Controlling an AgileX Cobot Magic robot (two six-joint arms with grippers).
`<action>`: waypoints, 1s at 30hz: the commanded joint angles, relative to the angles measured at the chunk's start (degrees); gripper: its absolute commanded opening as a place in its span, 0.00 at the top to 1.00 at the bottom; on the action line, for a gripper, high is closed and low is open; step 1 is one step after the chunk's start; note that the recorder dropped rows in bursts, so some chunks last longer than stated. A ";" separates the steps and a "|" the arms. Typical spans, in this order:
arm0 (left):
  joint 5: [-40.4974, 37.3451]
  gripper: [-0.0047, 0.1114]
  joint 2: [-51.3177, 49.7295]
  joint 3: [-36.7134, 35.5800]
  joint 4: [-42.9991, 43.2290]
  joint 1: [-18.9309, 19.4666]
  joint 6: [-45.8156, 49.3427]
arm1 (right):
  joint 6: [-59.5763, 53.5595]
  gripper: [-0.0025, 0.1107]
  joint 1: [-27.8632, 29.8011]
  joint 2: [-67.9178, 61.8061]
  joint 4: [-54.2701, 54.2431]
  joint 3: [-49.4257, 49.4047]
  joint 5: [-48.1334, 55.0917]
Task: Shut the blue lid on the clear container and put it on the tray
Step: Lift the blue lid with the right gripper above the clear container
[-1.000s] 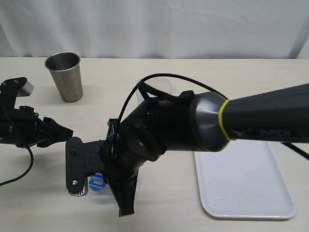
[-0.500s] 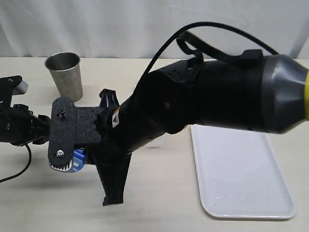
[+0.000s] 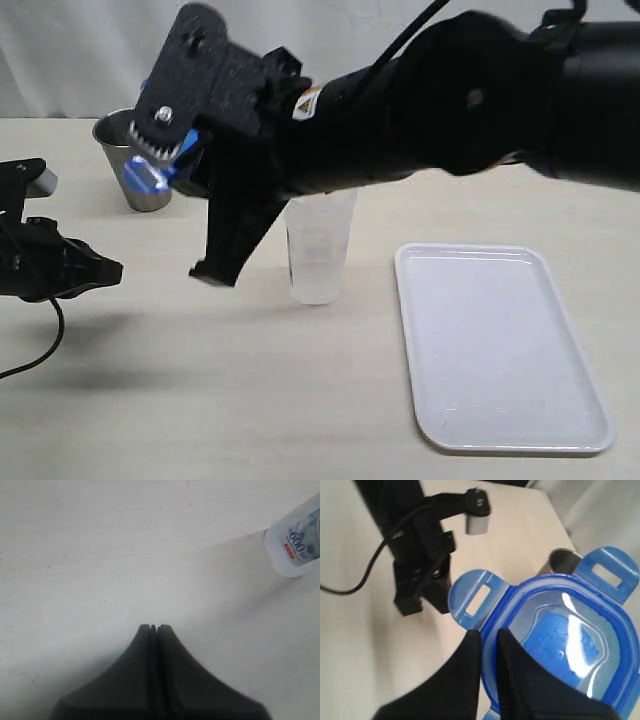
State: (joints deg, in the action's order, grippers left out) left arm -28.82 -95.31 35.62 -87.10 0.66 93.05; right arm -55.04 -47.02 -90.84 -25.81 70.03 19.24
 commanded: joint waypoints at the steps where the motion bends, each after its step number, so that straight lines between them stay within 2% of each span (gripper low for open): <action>1: -1.37 0.96 0.42 -0.21 -0.35 0.07 -0.09 | 0.32 0.94 5.21 1.35 -12.49 -0.05 -2.33; 5: -2.46 0.96 0.42 -0.21 -0.49 0.07 0.07 | -4.78 0.94 10.00 1.70 -24.51 -0.05 1.43; 9: -6.28 0.96 0.42 -0.21 -1.37 0.07 2.13 | -17.40 0.94 13.82 1.70 -44.45 -0.05 10.14; 12: -17.09 0.96 0.42 -0.21 -5.75 0.07 12.02 | -24.63 0.94 16.98 1.70 -56.77 -0.05 19.96; 13: -23.47 0.96 0.42 -0.21 -6.98 0.07 16.90 | -25.33 0.94 17.76 1.70 -59.26 -0.05 22.46; 16: -33.69 0.96 0.42 -0.21 -8.94 0.07 23.04 | -25.20 0.94 18.91 1.70 -59.57 -0.05 24.90; 19: -32.46 0.96 0.42 -0.21 -12.69 0.07 22.74 | -25.79 0.94 18.91 1.42 -56.23 -0.05 24.81; 23: -32.75 0.95 0.42 0.14 -12.85 0.78 21.86 | -29.45 0.94 18.91 1.42 -49.94 -0.05 22.45; 25: -35.84 0.89 0.42 0.67 -12.85 1.75 20.60 | -31.57 0.94 18.91 1.42 -47.38 -0.05 19.79; 27: -39.94 0.79 0.42 1.88 -12.85 3.04 17.89 | -32.62 0.94 18.48 1.42 -46.09 -0.05 16.21; 30: -41.15 0.62 0.42 5.32 -12.85 4.09 8.76 | -32.73 0.94 16.52 1.42 -41.70 -0.05 10.72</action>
State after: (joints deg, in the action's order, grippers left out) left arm -67.22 -95.31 38.10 -98.94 3.88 109.26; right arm -86.52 -29.16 -89.77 -70.90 70.03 34.33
